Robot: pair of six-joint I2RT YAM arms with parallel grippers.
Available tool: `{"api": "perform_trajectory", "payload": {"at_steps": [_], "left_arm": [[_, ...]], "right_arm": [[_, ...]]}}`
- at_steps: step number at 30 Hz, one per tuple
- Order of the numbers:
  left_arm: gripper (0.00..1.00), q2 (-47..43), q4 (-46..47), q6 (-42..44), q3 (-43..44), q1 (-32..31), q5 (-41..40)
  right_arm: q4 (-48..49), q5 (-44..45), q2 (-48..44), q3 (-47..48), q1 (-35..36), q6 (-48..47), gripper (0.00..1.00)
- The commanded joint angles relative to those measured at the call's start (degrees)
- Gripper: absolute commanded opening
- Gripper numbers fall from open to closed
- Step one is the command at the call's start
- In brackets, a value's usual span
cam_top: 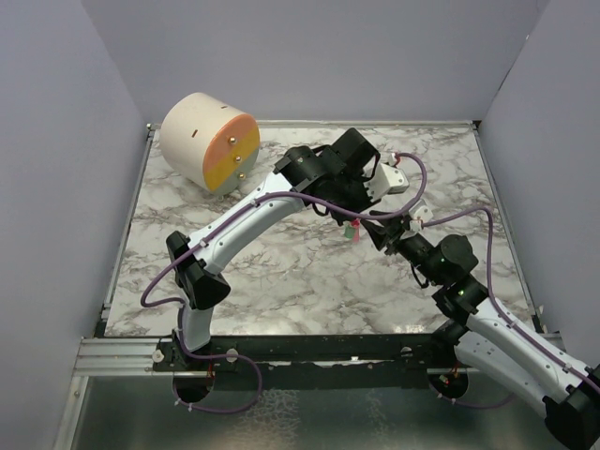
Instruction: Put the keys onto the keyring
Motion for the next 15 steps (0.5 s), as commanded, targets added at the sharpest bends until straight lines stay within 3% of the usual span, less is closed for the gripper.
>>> {"api": "perform_trajectory", "payload": {"at_steps": [1, 15], "left_arm": [[0.0, 0.63, -0.61, 1.03, 1.97, -0.3, 2.54], [0.0, 1.41, -0.79, 1.07, 2.58, -1.33, 4.26]], "right_arm": [[2.3, -2.83, -0.52, 0.68, -0.01, -0.79, 0.32], [3.36, -3.1, 0.5, 0.56, 0.0, -0.5, 0.26]]}}
